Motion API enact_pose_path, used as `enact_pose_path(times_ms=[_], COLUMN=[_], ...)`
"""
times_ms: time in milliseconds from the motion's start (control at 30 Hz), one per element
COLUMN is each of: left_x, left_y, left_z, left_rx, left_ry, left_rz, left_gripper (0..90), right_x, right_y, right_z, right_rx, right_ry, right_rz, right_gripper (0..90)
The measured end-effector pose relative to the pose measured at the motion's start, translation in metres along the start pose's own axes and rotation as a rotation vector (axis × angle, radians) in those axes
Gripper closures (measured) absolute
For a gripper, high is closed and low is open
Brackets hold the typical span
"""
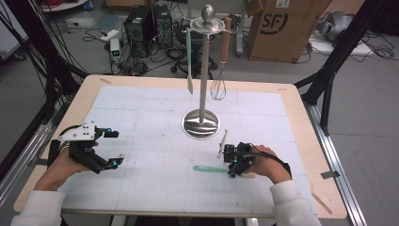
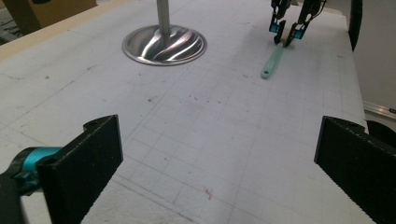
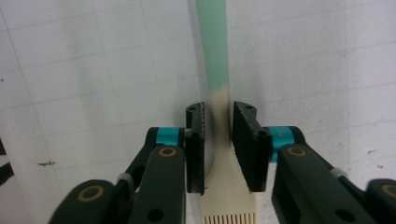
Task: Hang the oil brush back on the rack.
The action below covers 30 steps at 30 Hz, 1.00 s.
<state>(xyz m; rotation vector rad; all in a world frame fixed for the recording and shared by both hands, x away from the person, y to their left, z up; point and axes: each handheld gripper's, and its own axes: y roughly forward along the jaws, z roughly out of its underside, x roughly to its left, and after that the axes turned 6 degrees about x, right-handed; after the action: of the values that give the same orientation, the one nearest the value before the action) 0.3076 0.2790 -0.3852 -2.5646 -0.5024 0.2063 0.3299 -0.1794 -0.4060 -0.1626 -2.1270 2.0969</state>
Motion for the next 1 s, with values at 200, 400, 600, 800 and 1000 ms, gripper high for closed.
enact_pose_path(times_ms=[200,400,600,800,1000], left_x=[0.001,0.002,0.001,0.000,-0.001], left_y=[0.001,0.002,0.001,0.001,0.001], left_z=[0.000,0.000,0.000,0.000,0.000], left_rx=[-0.001,0.005,0.003,0.007,0.006], left_ry=[-0.005,0.000,-0.001,0.003,0.005], left_rz=[-0.003,0.001,-0.004,-0.005,-0.009], left_gripper=[1.6,1.7,1.7,1.7,1.7], right_x=[0.003,0.001,-0.002,-0.007,-0.009], right_y=[0.000,-0.001,-0.008,-0.019,-0.036], right_z=[-0.009,-0.006,0.000,0.012,0.028], right_rx=[0.064,0.041,-0.037,-0.135,-0.237], right_ry=[-0.042,-0.047,-0.034,0.006,0.035], right_rz=[0.015,-0.003,-0.033,-0.060,-0.052], right_gripper=[81.9,82.3,82.3,82.3,82.3])
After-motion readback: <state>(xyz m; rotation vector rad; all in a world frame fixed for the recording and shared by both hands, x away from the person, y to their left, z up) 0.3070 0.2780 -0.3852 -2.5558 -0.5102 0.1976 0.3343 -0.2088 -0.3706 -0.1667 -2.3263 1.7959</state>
